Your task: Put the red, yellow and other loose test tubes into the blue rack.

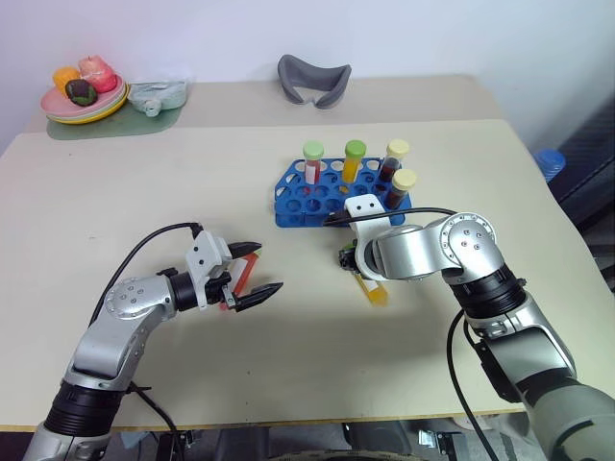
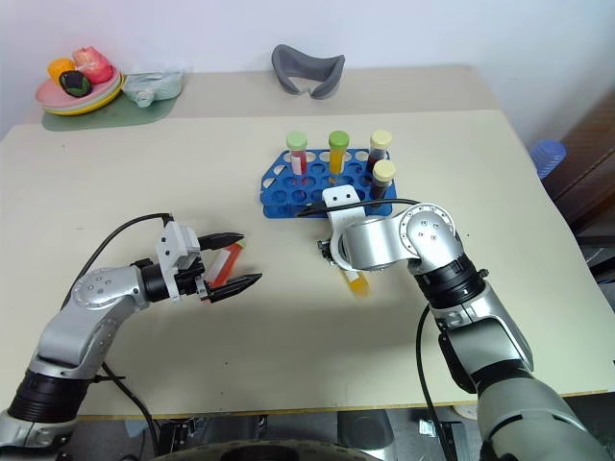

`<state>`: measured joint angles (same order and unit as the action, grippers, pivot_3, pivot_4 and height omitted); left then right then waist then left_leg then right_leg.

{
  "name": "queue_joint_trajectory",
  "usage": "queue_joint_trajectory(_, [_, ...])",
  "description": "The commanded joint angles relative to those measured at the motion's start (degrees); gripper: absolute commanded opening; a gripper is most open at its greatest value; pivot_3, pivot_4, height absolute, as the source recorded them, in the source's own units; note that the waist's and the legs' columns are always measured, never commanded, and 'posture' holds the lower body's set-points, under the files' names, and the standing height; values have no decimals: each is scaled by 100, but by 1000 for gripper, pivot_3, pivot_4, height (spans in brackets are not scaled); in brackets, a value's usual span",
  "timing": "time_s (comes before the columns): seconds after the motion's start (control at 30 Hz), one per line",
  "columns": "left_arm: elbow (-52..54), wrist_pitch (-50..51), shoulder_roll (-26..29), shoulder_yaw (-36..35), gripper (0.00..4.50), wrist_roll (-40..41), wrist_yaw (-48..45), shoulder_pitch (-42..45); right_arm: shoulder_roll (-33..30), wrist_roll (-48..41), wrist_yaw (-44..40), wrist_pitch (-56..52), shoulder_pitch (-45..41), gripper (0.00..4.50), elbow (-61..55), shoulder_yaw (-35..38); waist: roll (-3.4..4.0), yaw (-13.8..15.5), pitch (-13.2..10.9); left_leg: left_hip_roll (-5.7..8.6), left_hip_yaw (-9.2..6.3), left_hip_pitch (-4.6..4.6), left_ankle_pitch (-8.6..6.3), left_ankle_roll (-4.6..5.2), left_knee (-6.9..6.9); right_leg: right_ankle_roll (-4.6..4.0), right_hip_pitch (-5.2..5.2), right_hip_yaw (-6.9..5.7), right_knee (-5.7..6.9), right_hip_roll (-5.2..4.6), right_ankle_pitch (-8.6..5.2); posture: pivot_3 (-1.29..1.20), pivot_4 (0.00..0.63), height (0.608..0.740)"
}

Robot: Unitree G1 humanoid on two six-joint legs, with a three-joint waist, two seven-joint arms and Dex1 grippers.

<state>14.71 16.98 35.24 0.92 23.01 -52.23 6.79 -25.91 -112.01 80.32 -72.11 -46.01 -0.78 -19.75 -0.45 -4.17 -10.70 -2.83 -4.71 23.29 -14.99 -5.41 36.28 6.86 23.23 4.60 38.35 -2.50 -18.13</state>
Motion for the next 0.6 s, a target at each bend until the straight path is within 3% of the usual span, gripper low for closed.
queue_joint_trajectory(0.03, [58, -120, -10, -56, 4500, -16, -5, 63, -10, -99, -109, -27, 3, 2254, -122, -37, 0, 1, 0, 0, 0, 0, 0, 0, 0, 0, 0, 0, 0, 0, 0, 0, 150, 740])
queue_joint_trajectory(0.37, [-346, -524, 18, -89, 4500, -68, -221, -41, -970, -99, -1116, -264, -77, 2254, -570, -531, 2, 23, -2, 1, 0, 6, 0, 0, -3, 0, 2, -1, -9, -3, 0, 0, 150, 740])
queue_joint_trajectory(0.6, [-166, -448, -61, -1, 4500, -95, -129, -78, -1041, -99, -1220, -164, -213, 2254, -381, -747, 2, 23, -2, 1, 0, 6, 0, 0, -3, 0, 2, -1, -10, -4, 0, 0, 150, 740])
